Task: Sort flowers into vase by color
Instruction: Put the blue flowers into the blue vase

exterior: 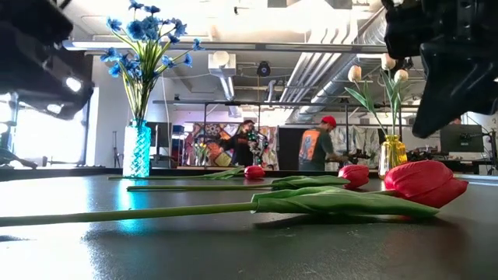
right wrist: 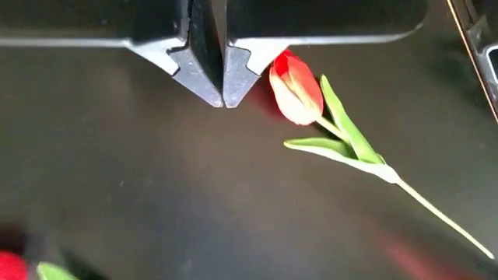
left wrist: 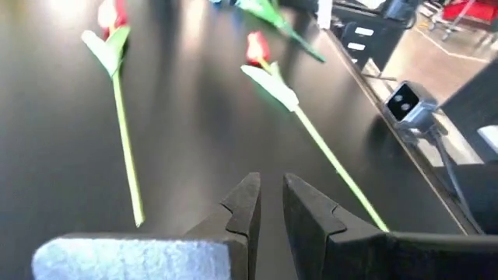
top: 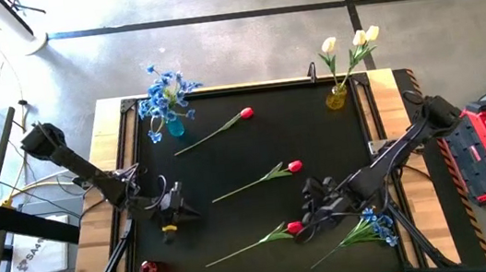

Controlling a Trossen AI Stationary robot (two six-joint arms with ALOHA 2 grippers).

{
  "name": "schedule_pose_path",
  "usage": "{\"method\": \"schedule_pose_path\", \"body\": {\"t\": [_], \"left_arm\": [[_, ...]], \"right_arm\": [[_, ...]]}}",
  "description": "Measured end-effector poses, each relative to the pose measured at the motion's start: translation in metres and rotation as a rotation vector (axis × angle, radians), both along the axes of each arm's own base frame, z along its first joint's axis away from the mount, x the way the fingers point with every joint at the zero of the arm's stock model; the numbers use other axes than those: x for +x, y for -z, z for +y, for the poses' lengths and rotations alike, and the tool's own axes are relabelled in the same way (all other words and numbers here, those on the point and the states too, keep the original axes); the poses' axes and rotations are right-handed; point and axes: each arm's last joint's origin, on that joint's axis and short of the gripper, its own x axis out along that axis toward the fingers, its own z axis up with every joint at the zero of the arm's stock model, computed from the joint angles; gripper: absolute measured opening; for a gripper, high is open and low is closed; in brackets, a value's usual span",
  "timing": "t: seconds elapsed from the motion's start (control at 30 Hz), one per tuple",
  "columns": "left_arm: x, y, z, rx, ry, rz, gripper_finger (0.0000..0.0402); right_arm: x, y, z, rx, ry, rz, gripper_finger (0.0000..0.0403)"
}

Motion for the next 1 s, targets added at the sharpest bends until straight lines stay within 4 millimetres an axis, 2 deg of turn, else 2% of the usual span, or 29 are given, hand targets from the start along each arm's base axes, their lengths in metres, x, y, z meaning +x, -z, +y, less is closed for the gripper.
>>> {"method": "schedule_pose_path", "body": {"t": [0.2, 0.3, 0.47, 0.7, 0.83, 1.0], "left_arm": [[0.012, -0.011, -0.013, 0.057, 0.039, -0.017, 0.0042], [0.018, -0.008, -0.018, 0.066, 0.038, 0.013, 0.0042], [0.029, 0.000, -0.029, 0.104, 0.044, 0.061, 0.0042], [0.048, 0.005, -0.046, 0.192, 0.076, 0.085, 0.0056], [0.058, 0.009, -0.054, 0.231, 0.088, 0.098, 0.0088], [0.069, 0.010, -0.059, 0.261, 0.065, 0.100, 0.0140]], "right_arm": [[-0.001, 0.001, 0.003, 0.066, -0.081, 0.059, 0.0000], [-0.002, 0.001, 0.005, 0.101, -0.112, 0.084, 0.0000], [-0.007, -0.007, 0.018, 0.081, -0.219, 0.096, 0.0000], [-0.028, -0.016, 0.034, 0.041, -0.298, 0.221, 0.0004], [-0.039, -0.015, 0.040, 0.089, -0.278, 0.301, 0.0033], [-0.049, -0.014, 0.049, 0.144, -0.329, 0.356, 0.0106]]}}
